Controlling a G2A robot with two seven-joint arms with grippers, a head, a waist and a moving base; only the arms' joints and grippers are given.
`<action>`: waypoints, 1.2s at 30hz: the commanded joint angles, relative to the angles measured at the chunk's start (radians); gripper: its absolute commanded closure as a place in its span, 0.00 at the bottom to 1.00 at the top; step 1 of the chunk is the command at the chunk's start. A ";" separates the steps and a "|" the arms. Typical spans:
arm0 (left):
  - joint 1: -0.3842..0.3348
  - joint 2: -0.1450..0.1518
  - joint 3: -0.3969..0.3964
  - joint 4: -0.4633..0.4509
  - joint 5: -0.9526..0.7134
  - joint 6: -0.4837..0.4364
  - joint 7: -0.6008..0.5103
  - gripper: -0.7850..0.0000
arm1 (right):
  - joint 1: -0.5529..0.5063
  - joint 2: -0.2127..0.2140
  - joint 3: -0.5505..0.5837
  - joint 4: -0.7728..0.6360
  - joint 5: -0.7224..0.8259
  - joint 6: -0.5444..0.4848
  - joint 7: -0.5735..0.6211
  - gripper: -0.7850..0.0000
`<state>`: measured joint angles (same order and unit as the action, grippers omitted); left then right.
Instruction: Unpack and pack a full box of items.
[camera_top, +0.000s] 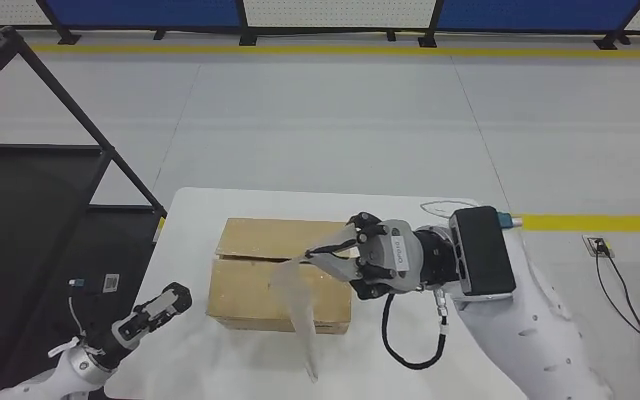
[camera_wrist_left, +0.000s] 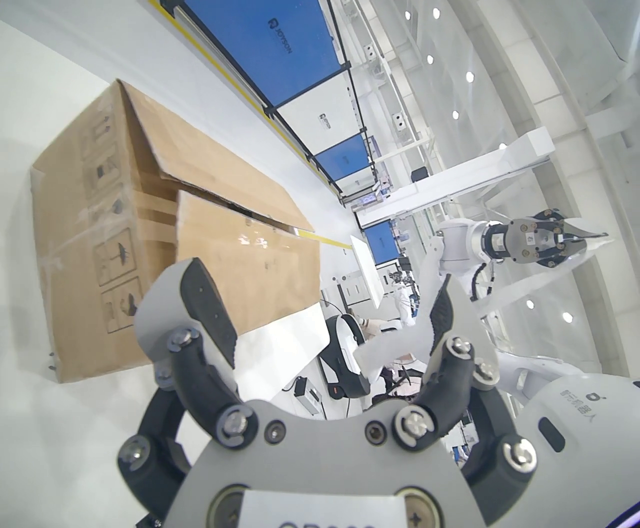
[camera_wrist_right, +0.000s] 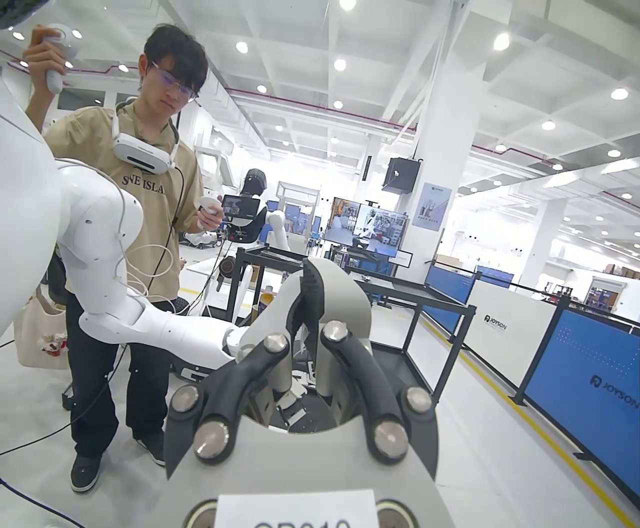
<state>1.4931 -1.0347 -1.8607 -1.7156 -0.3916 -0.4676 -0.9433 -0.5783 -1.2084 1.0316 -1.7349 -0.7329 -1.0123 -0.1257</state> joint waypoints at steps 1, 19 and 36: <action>0.014 0.003 -0.005 -0.013 -0.032 -0.001 -0.042 0.00 | 0.011 -0.002 0.001 0.002 0.001 0.006 0.010 1.00; 0.027 0.001 0.069 -0.034 -0.279 0.092 -0.150 0.00 | 0.019 -0.012 0.004 -0.021 0.007 0.110 0.035 1.00; -0.133 -0.017 0.332 0.029 -0.244 0.128 -0.153 0.00 | 0.093 -0.062 -0.051 0.022 -0.077 0.218 -0.118 1.00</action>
<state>1.3662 -1.0500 -1.5469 -1.6908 -0.6410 -0.3397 -1.1037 -0.4927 -1.2679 0.9841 -1.7226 -0.8082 -0.7948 -0.2388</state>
